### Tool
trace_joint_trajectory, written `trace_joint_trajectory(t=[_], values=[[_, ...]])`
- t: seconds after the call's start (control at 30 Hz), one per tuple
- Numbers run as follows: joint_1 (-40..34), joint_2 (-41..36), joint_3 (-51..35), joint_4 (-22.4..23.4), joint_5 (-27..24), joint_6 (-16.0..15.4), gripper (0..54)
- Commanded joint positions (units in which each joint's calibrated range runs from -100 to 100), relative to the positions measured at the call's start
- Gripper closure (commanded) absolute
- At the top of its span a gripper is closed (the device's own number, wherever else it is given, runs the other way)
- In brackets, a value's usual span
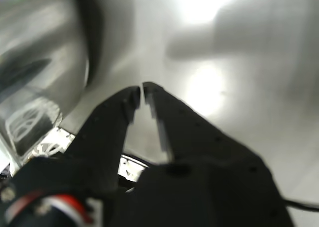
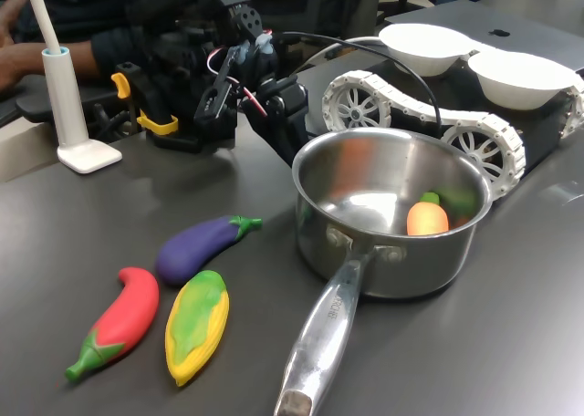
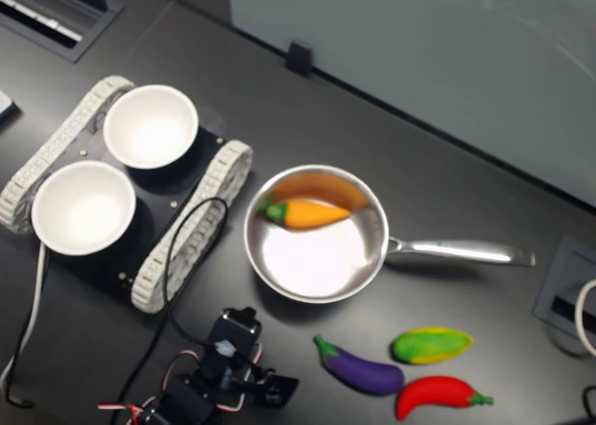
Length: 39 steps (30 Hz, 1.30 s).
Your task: Pick up the brinjal and place them in the pan
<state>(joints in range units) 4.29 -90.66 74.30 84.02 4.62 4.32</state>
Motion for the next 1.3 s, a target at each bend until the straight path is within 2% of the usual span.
trace_joint_trajectory(t=[0.0,0.27,0.7,1.27], values=[[1.6,3.1,-7.4,0.8,0.8,0.4,53.3],[2.6,3.6,-12.2,4.2,1.9,0.4,53.3],[5.1,7.8,-15.6,5.0,2.4,0.2,53.3],[9.5,11.6,-27.2,8.6,3.5,-0.1,53.3]])
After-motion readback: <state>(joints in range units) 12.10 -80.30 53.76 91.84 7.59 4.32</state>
